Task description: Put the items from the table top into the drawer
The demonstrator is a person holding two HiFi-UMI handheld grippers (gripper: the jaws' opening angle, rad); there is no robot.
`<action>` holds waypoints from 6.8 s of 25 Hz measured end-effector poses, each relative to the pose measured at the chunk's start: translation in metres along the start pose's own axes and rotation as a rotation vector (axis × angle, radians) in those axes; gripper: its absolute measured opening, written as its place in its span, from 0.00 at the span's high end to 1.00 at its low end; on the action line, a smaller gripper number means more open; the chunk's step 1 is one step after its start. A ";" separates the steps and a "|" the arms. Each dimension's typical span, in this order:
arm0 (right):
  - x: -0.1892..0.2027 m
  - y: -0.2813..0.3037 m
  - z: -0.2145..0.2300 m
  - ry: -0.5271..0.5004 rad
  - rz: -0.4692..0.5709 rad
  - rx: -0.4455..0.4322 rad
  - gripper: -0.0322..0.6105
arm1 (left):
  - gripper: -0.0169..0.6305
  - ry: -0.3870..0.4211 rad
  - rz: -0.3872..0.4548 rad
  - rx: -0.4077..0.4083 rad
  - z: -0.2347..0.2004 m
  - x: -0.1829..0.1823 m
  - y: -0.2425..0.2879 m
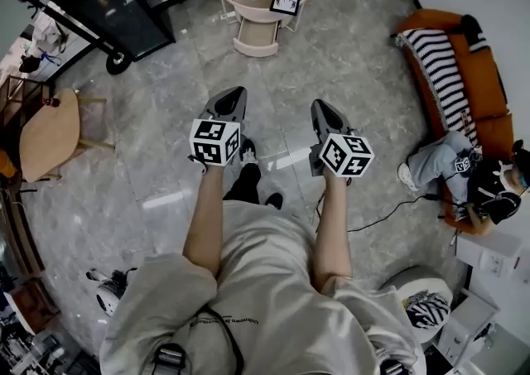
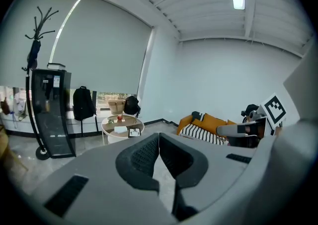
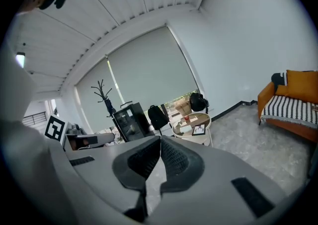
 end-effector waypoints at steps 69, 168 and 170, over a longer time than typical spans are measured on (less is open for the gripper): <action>-0.032 0.749 0.265 -0.436 0.040 -0.287 0.89 | 0.94 0.046 0.106 -0.100 -0.436 0.109 0.580; 0.450 1.035 0.378 -0.840 -0.634 -0.087 0.53 | 0.94 0.171 0.041 -0.051 -0.556 0.417 0.609; 0.442 1.025 0.371 -0.843 -0.638 -0.116 0.52 | 0.94 0.153 0.055 -0.033 -0.553 0.411 0.607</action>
Point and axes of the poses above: the fingertips, and each gripper's own axes: y forward along the fingers, z to its right, x out of its underside, the point moved 1 cm from there along -y, backward along the fingers, and after that the axes turned 2 degrees about x, right-handed, at the moved point
